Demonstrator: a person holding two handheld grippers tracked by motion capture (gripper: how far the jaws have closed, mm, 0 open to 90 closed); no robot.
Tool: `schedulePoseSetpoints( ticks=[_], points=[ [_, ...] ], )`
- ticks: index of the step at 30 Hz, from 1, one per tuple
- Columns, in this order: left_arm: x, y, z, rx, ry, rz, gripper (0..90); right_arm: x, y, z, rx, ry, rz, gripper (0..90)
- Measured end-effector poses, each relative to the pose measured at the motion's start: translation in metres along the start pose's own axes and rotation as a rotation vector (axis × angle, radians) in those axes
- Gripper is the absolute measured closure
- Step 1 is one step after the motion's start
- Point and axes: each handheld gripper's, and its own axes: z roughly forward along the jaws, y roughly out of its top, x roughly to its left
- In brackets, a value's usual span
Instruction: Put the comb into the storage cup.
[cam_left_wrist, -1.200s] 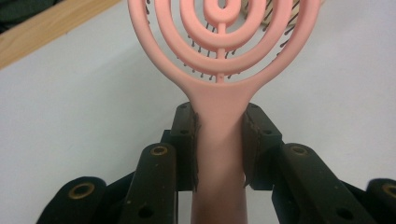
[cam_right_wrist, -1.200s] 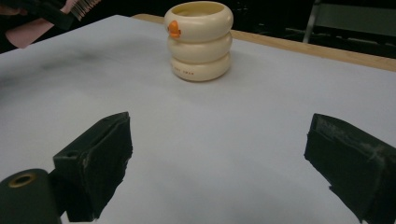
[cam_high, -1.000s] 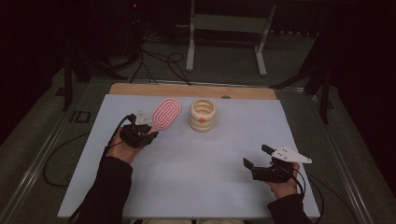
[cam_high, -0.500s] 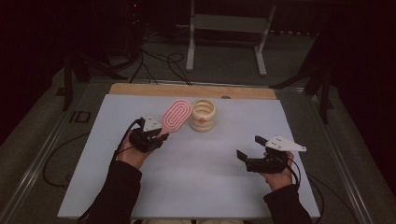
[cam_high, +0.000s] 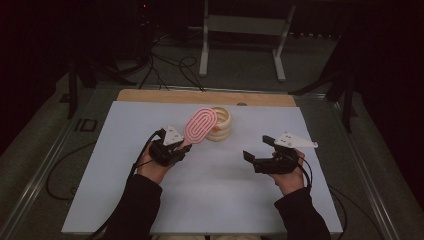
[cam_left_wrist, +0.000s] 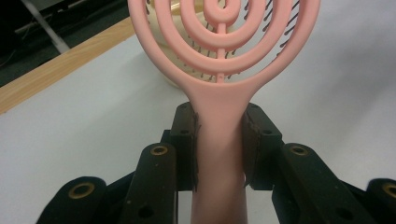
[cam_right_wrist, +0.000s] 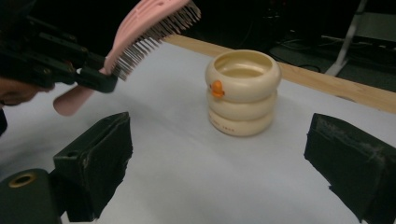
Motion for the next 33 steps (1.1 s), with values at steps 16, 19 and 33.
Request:
schedulePoseSetpoints(
  ticks=[16, 19, 33],
  points=[
    [-0.023, 0.012, 0.011, -0.044, -0.021, 0.017, 70.4, 0.009, 0.019, 0.027, 0.000, 0.059, 0.028, 7.6],
    [-0.027, 0.013, 0.012, -0.052, -0.024, 0.019, 70.4, 0.010, 0.021, 0.034, 0.006, 0.073, 0.042, 7.6],
    [-0.041, 0.015, 0.018, -0.059, -0.045, 0.046, 70.4, 0.014, 0.028, 0.059, 0.048, 0.160, 0.129, 9.1]
  ],
)
